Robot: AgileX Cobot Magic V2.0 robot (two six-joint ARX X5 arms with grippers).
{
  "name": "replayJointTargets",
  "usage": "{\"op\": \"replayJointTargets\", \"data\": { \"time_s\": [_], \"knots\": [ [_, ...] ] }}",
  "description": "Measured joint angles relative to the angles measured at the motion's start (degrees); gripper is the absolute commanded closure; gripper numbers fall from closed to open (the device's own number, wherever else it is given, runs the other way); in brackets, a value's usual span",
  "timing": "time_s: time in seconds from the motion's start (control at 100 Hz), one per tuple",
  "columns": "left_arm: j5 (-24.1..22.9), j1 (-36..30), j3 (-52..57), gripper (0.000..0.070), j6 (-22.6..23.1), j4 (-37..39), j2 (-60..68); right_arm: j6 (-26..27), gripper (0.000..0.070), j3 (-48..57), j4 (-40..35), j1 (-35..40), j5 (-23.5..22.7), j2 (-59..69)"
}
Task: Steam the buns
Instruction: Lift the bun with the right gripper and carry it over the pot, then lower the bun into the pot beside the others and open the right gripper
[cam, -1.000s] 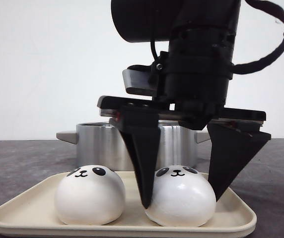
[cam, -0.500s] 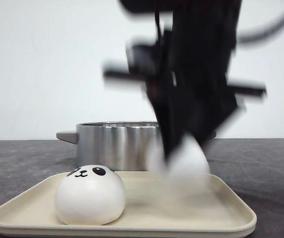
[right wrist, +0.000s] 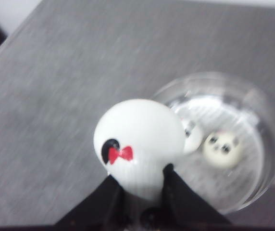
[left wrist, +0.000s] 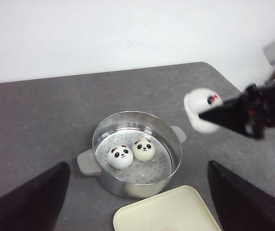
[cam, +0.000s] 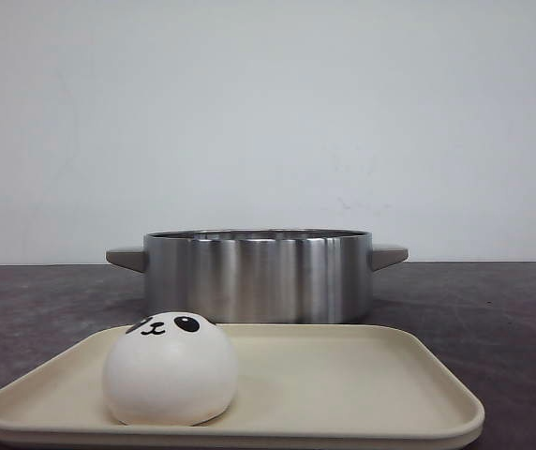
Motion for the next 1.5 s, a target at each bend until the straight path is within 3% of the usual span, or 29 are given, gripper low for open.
{"op": "replayJointTargets", "data": {
  "time_s": [0.22,0.69,0.74,0.86,0.94,1.37,1.5],
  "knots": [
    [0.0,0.0,0.0,0.0147,0.0,-0.1,1.0,-2.4,0.0696,-0.2,-2.0,-6.0,-4.4,11.3],
    [0.0,0.0,0.0,0.0147,0.0,-0.7,1.1,-4.0,0.0692,-0.4,-2.3,-9.2,-5.5,28.3],
    [0.0,0.0,0.0,0.0147,0.0,-0.8,1.1,-4.1,0.0643,-0.4,-2.3,-9.4,-6.0,28.3],
    [0.0,0.0,0.0,0.0147,0.0,-0.9,1.2,-4.5,0.0379,-0.4,-2.6,-9.6,-6.1,28.4],
    [0.0,0.0,0.0,0.0147,0.0,-1.0,1.2,-4.6,0.0296,-0.4,-3.2,-9.6,-6.2,28.4],
    [-0.1,0.0,0.0,0.0147,0.7,-2.5,1.7,-4.7,0.0277,-0.4,-4.0,-10.3,-6.2,28.8],
    [-0.1,0.0,0.0,0.0147,0.7,-2.6,1.8,-4.7,0.0228,-0.4,-5.1,-10.7,-6.2,28.8]
  ]
}}
